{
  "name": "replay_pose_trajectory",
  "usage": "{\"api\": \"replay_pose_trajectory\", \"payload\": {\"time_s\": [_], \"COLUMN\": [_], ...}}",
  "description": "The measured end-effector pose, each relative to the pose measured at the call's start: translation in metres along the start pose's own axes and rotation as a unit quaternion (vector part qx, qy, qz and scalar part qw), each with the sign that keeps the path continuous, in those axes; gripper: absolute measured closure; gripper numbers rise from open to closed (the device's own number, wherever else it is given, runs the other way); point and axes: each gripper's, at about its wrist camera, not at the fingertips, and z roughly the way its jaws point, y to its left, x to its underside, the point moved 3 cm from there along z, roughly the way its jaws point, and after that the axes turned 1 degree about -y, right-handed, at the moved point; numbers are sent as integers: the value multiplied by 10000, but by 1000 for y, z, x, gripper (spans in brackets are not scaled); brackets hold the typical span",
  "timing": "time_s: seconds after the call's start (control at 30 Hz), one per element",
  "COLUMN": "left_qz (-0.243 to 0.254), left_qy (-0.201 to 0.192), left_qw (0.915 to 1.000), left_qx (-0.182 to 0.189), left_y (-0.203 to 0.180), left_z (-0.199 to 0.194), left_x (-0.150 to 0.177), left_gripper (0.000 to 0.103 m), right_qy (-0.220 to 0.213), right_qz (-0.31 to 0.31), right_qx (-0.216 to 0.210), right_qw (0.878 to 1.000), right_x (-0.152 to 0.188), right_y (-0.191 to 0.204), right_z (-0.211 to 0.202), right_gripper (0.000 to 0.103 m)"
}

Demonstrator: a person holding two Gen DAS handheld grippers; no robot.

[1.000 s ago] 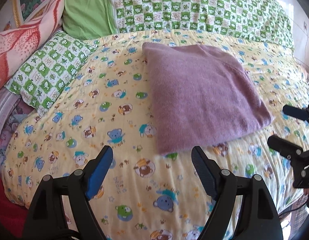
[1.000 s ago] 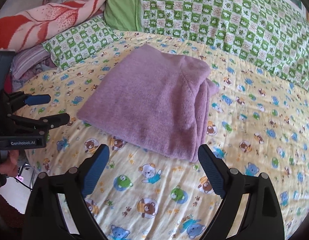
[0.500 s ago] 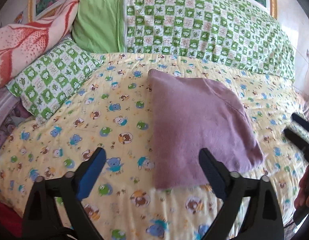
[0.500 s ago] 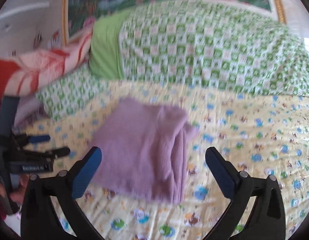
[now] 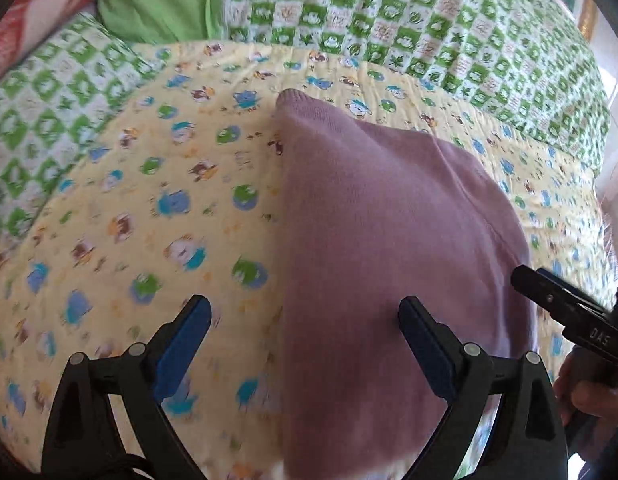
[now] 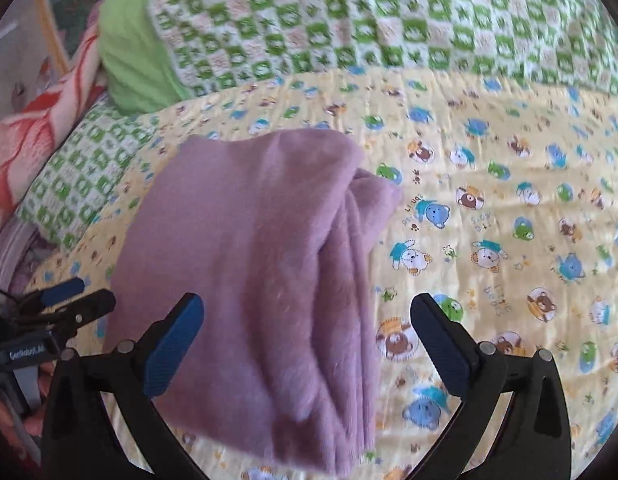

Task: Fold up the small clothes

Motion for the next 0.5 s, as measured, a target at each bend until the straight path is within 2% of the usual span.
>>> {"api": "replay_pose_trajectory", "payload": {"time_s": [0.1, 0.17, 0.27, 0.4, 0.5], "left_qz": [-186, -232, -333, -210, -88], "left_qy": [197, 327, 547, 517, 427], "left_qw": [9996, 9992, 9978, 9983, 9990], "left_qx": [41, 23, 183, 184, 133], "left_y": [3, 3, 2, -4, -7], "left_z": [24, 40, 64, 61, 47], "left_x": [-19, -24, -27, -30, -26], "left_gripper": [7, 7, 6, 7, 8], "right_qy": [336, 640, 907, 923, 825], "right_qz": [435, 423, 473, 482, 608], "right_qx": [-14, 166, 286, 288, 33], "right_qw": [9985, 9969, 9943, 9941, 9947], "right_x": [-14, -18, -18, -20, -21], "right_y": [-13, -19, -32, -37, -37], "right_z": [27, 45, 65, 71, 60], "right_gripper": [2, 3, 3, 2, 3]}}
